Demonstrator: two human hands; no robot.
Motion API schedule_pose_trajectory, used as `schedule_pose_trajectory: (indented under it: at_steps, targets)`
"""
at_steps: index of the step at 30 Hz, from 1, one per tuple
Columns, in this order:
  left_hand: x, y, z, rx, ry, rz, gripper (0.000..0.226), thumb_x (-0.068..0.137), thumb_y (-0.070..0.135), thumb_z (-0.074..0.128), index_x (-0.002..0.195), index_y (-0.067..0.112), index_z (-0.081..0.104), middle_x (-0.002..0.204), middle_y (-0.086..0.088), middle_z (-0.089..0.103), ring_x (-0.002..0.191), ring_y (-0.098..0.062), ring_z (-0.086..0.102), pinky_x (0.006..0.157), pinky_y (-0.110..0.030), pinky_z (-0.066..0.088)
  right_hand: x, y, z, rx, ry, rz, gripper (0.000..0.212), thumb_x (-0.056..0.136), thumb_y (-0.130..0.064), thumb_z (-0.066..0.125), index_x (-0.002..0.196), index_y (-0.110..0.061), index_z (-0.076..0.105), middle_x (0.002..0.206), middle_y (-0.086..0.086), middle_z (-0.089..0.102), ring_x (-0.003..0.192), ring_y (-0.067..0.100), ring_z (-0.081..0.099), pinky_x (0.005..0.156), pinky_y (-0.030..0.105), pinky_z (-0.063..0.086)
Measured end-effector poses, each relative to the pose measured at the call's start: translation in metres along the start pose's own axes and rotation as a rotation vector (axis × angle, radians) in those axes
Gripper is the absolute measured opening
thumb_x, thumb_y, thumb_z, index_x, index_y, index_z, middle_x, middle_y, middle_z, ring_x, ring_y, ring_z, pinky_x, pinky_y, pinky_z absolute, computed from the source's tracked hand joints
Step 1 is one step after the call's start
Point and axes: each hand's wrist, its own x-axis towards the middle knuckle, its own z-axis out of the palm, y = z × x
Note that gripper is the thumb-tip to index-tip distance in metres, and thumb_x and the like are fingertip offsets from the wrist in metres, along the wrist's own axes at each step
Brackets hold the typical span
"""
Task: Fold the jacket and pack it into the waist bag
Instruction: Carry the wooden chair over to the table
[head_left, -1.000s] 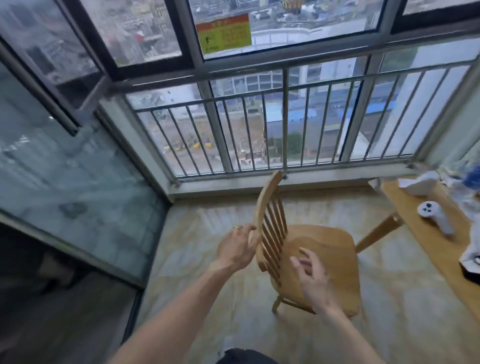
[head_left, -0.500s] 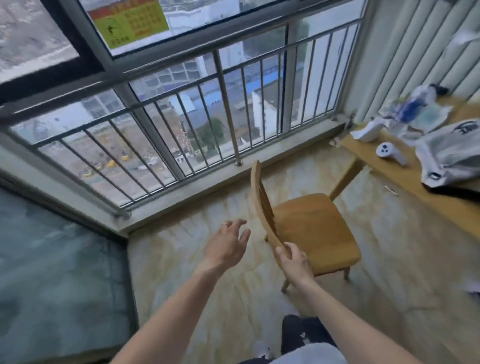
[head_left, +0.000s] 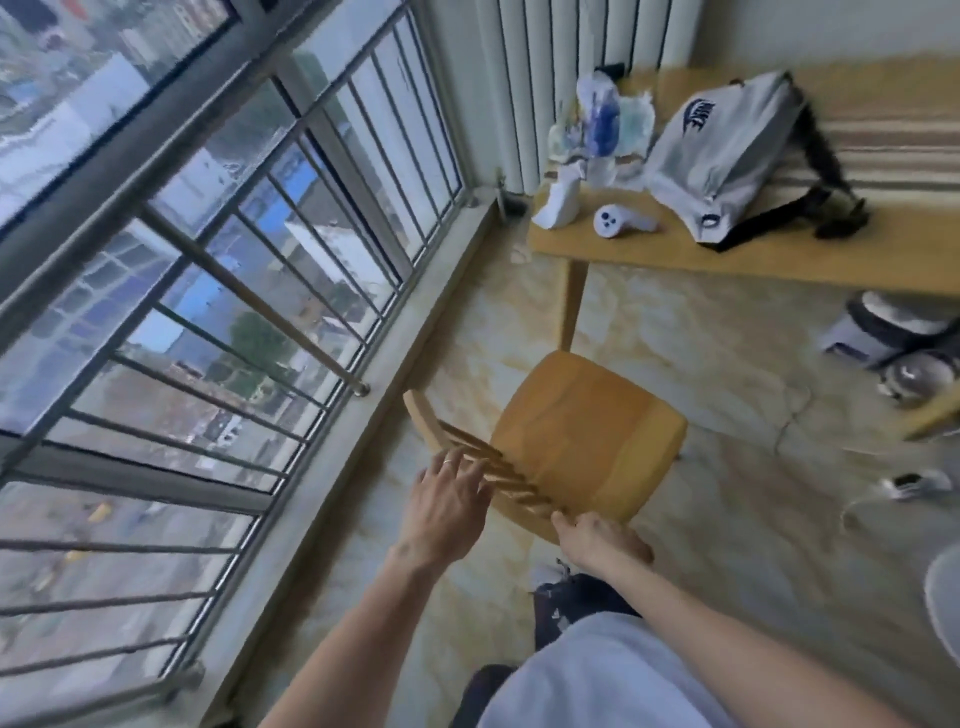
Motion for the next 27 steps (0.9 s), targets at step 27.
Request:
schedule_pose_trajectory:
  at_steps: [27]
  targets:
    - [0.113,-0.139,0.022,-0.489,-0.219,-0.138,0.075,0.103,0.039,0.047,0.156,-0.006,0.02,0.163,-0.028,0.017,0.151,-0.045,0.018,0.114,-0.048,0.03,-0.035,-0.107,0.076,1.18,1.094,0.581,0.085,0.09,-0.019,0.072,0.154,-0.001,0.02,0.159,0.023,0.031,0.145,0.036,0.036,0.114,0.041,0.035]
